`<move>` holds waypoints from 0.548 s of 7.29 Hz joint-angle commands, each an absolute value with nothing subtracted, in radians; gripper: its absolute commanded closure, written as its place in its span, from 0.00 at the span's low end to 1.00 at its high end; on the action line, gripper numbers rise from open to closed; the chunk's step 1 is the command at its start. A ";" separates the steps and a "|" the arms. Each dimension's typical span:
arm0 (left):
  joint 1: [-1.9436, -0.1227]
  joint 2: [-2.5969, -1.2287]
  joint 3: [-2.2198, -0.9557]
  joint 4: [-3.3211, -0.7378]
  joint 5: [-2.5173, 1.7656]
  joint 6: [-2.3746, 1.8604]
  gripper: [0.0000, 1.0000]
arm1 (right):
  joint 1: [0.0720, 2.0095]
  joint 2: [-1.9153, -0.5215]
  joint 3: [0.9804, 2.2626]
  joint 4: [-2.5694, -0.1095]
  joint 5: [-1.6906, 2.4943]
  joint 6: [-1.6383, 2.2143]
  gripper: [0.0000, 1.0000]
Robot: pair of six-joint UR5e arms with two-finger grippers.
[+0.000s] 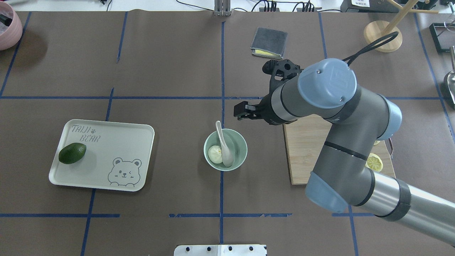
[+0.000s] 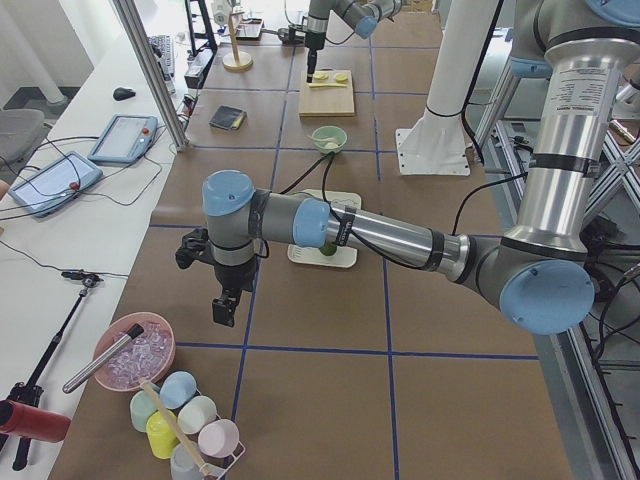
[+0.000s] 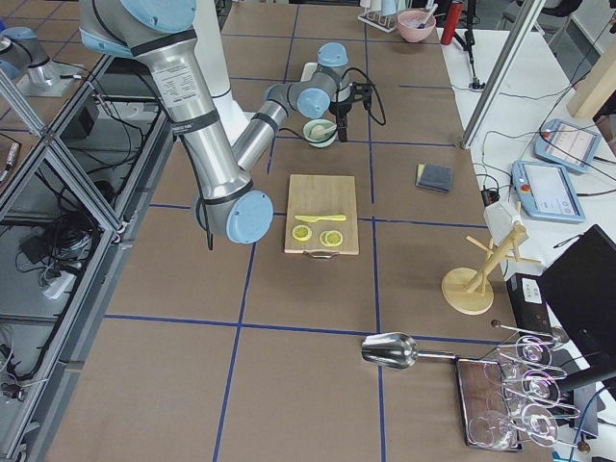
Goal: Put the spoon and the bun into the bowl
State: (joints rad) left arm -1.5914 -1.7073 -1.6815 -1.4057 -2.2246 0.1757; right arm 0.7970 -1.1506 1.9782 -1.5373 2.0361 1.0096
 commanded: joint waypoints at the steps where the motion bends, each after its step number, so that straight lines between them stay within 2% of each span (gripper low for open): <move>1: -1.608 -1.654 -1.666 -1.338 -2.324 0.178 0.00 | 1.033 -1.303 1.987 -1.562 2.211 0.709 0.00; 3: -1.608 -1.547 -1.664 -1.446 -2.352 0.179 0.00 | 1.216 -1.431 1.947 -1.562 2.290 0.422 0.00; 4: -1.608 -1.536 -1.660 -1.495 -2.353 0.167 0.00 | 1.283 -1.480 1.930 -1.562 2.343 0.354 0.00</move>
